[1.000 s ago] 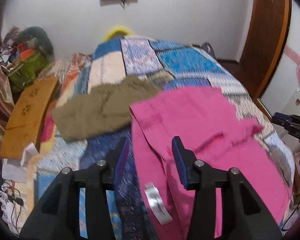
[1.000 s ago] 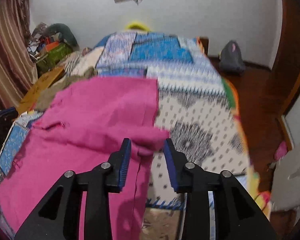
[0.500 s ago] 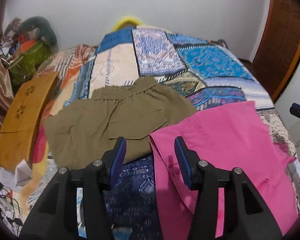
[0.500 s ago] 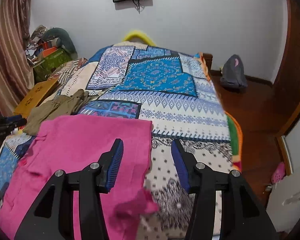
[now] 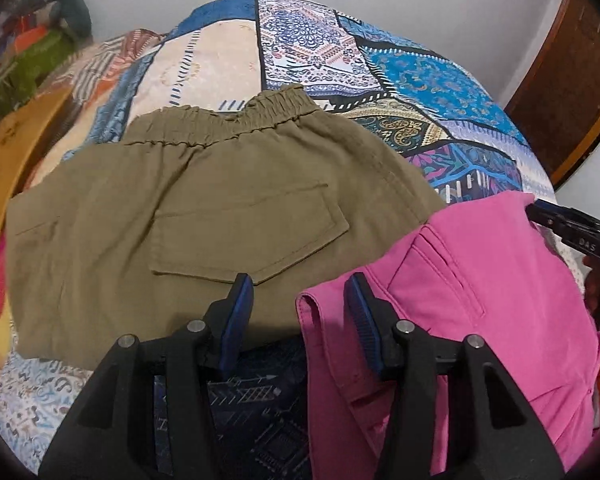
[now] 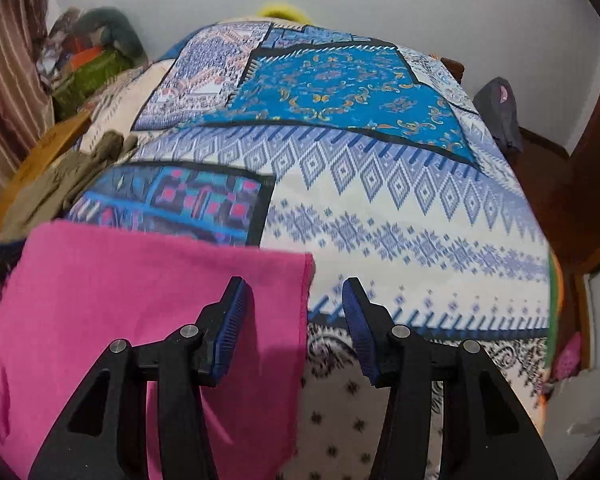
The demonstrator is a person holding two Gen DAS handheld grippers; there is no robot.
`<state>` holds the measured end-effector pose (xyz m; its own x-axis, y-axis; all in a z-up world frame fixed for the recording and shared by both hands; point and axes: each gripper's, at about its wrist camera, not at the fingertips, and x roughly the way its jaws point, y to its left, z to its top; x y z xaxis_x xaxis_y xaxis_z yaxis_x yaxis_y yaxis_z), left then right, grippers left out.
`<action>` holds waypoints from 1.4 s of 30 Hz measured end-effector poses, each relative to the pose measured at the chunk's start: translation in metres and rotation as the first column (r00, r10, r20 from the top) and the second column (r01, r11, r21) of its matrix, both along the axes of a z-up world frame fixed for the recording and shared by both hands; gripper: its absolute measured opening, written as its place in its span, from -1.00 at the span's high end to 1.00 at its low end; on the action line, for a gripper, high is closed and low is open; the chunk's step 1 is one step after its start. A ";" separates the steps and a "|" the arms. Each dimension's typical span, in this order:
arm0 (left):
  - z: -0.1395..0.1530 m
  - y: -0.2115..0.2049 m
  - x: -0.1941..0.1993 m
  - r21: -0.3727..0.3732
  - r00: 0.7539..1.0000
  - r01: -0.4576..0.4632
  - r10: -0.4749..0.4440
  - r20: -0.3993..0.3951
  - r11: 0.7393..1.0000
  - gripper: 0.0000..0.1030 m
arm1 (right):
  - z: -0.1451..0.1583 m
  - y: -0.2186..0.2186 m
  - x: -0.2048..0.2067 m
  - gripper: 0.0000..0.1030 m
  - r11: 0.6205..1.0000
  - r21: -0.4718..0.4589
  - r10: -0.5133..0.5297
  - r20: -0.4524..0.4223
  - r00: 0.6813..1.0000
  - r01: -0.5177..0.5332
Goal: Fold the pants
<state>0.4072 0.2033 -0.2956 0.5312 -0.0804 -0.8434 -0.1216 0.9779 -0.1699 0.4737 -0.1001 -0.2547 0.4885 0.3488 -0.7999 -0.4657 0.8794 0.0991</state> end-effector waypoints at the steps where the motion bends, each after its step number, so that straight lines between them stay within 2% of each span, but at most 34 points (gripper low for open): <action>1: 0.000 0.000 0.000 -0.020 1.000 0.016 -0.016 0.002 1.000 0.27 | 0.001 -0.001 0.000 0.27 1.000 0.012 0.006 0.002 1.000 -0.006; 2: 0.000 -0.001 0.000 -0.034 1.000 0.031 -0.031 -0.001 0.999 0.40 | 0.002 0.000 0.000 0.55 1.000 0.022 0.013 0.000 1.000 -0.013; 3: 0.000 -0.002 0.000 -0.040 0.999 0.039 -0.040 -0.003 0.998 0.46 | 0.003 0.000 0.000 0.74 0.999 0.030 0.023 -0.006 1.000 -0.022; 6: 0.002 -0.010 -0.001 0.001 0.998 0.057 -0.057 -0.007 0.998 0.63 | 0.005 0.005 -0.004 0.86 0.999 0.013 0.040 0.017 0.999 -0.040; 7: 0.003 -0.013 -0.002 0.024 0.998 0.061 -0.060 -0.007 0.998 0.77 | 0.006 0.007 -0.006 0.86 0.999 0.001 0.041 0.033 0.999 -0.041; 9: 0.008 -0.018 -0.004 0.078 0.998 0.066 -0.067 0.003 0.995 0.84 | 0.010 0.009 -0.008 0.89 0.999 -0.007 0.039 0.063 0.997 -0.039; 13: 0.032 -0.022 -0.008 0.167 0.996 0.047 -0.059 0.068 0.985 0.87 | 0.029 0.007 -0.008 0.91 1.000 0.005 0.029 0.130 0.991 -0.030; 16: 0.054 -0.020 -0.008 0.189 0.989 0.015 -0.042 0.139 0.982 0.87 | 0.049 0.008 -0.008 0.92 1.000 0.003 0.018 0.200 0.980 -0.019; 19: 0.072 -0.017 -0.007 0.204 0.979 -0.017 -0.025 0.203 0.979 0.87 | 0.060 0.011 -0.004 0.92 1.000 0.000 0.010 0.233 0.972 -0.011; 22: 0.068 -0.018 0.000 0.238 0.984 -0.011 -0.032 0.176 0.971 0.86 | 0.056 0.020 0.004 0.91 0.999 -0.044 0.012 0.204 0.979 -0.003; 23: 0.066 -0.020 0.001 0.256 0.986 -0.005 -0.037 0.163 0.967 0.84 | 0.054 0.022 0.002 0.90 0.999 -0.049 0.006 0.199 0.980 0.004; 25: 0.063 -0.022 -0.001 0.286 0.989 -0.005 -0.038 0.144 0.958 0.76 | 0.054 0.021 -0.001 0.70 0.998 -0.059 -0.011 0.187 0.982 0.023; 27: 0.062 -0.022 -0.004 0.282 0.990 -0.002 -0.038 0.139 0.959 0.63 | 0.058 0.015 -0.009 0.18 0.999 -0.048 -0.013 0.202 0.979 0.023; 29: 0.062 -0.019 -0.008 0.272 0.990 -0.005 -0.034 0.137 0.962 0.21 | 0.063 0.009 -0.014 0.01 0.999 -0.031 -0.010 0.219 0.976 0.017; 31: 0.060 -0.012 -0.010 0.265 0.989 -0.024 -0.016 0.146 0.964 0.00 | 0.063 0.007 -0.014 -0.01 1.000 -0.026 0.001 0.195 0.981 0.004; 32: 0.058 -0.009 -0.009 0.257 0.989 -0.028 -0.010 0.145 0.966 -0.02 | 0.061 0.007 -0.011 -0.01 1.000 -0.029 0.005 0.185 0.983 0.001; 36: 0.035 0.007 0.004 0.150 0.997 -0.013 0.002 0.075 0.989 -0.02 | 0.040 0.013 0.003 -0.01 0.997 -0.077 0.025 0.137 0.990 -0.014; 40: 0.016 0.010 0.015 0.083 0.999 0.007 -0.011 0.041 0.997 -0.02 | 0.017 0.018 0.018 -0.01 0.995 -0.096 0.042 0.086 0.995 -0.034; 42: 0.009 0.010 0.019 0.050 0.999 0.022 -0.024 0.027 0.999 -0.02 | 0.011 0.020 0.022 0.00 0.996 -0.076 0.046 0.077 0.996 -0.040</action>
